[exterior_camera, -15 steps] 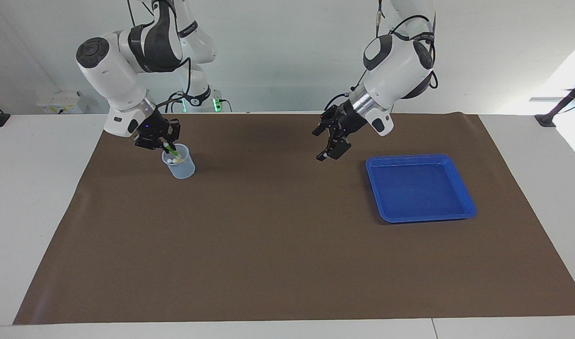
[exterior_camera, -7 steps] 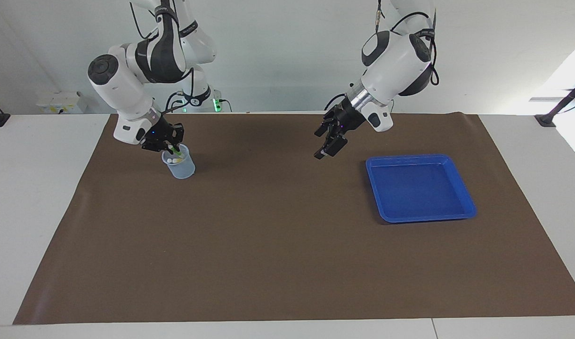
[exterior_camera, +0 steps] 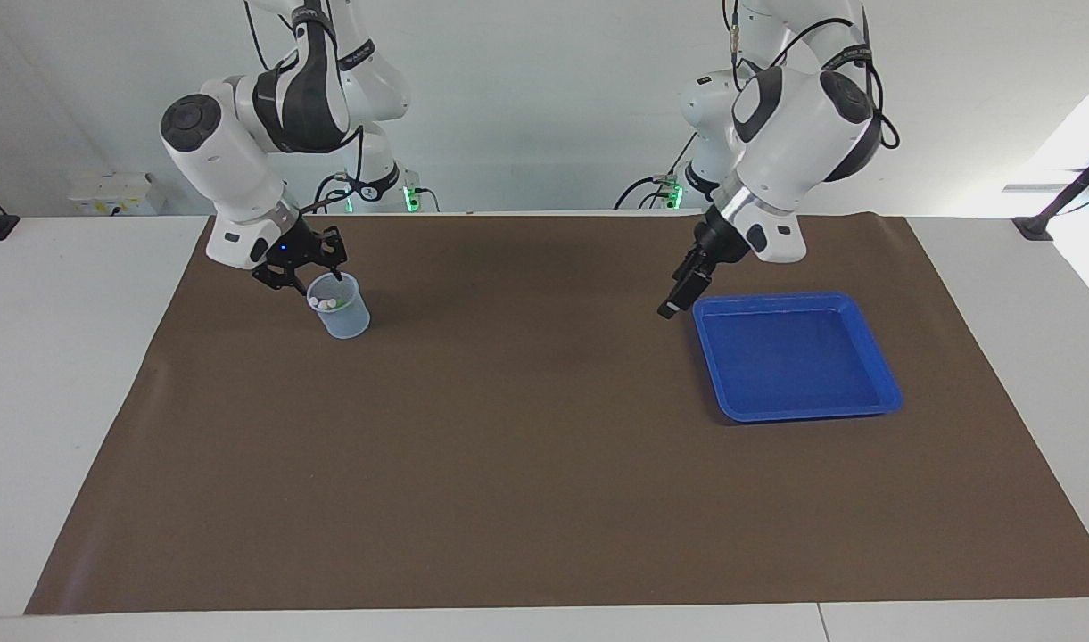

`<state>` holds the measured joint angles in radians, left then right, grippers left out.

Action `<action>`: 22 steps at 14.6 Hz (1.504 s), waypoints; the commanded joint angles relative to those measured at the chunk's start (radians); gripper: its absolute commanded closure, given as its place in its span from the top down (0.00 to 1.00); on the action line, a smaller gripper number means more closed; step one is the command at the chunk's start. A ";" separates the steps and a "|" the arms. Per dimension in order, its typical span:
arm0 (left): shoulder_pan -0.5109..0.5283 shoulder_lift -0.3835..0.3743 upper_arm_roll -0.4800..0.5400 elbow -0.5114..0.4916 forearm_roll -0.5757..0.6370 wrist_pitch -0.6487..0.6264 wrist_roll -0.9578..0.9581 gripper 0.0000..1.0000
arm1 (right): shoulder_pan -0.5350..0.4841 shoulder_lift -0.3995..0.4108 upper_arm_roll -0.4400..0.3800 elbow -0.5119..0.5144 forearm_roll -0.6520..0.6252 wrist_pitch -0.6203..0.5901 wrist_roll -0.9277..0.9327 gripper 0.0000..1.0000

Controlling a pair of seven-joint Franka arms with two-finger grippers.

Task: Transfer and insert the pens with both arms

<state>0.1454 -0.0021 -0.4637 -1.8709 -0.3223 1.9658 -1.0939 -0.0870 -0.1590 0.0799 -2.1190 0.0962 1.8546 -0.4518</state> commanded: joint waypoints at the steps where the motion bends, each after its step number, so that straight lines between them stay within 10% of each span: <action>1: -0.070 -0.003 0.120 0.051 0.093 -0.141 0.238 1.00 | -0.008 -0.004 0.012 0.117 -0.015 -0.092 -0.001 1.00; 8: -0.095 0.002 0.164 0.225 0.336 -0.424 0.708 1.00 | -0.003 0.131 0.012 0.477 -0.102 -0.399 0.261 1.00; 14: -0.104 -0.003 0.206 0.299 0.332 -0.634 1.035 1.00 | 0.025 0.194 -0.028 0.475 -0.134 -0.387 0.278 1.00; 22: -0.118 -0.003 0.220 0.318 0.278 -0.535 1.005 1.00 | 0.043 0.205 -0.068 0.511 -0.162 -0.384 0.279 1.00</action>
<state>0.0554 -0.0027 -0.2678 -1.5874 -0.0295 1.4248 -0.0795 -0.0569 0.0392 0.0173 -1.6313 -0.0427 1.4914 -0.1872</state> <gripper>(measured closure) 0.000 0.000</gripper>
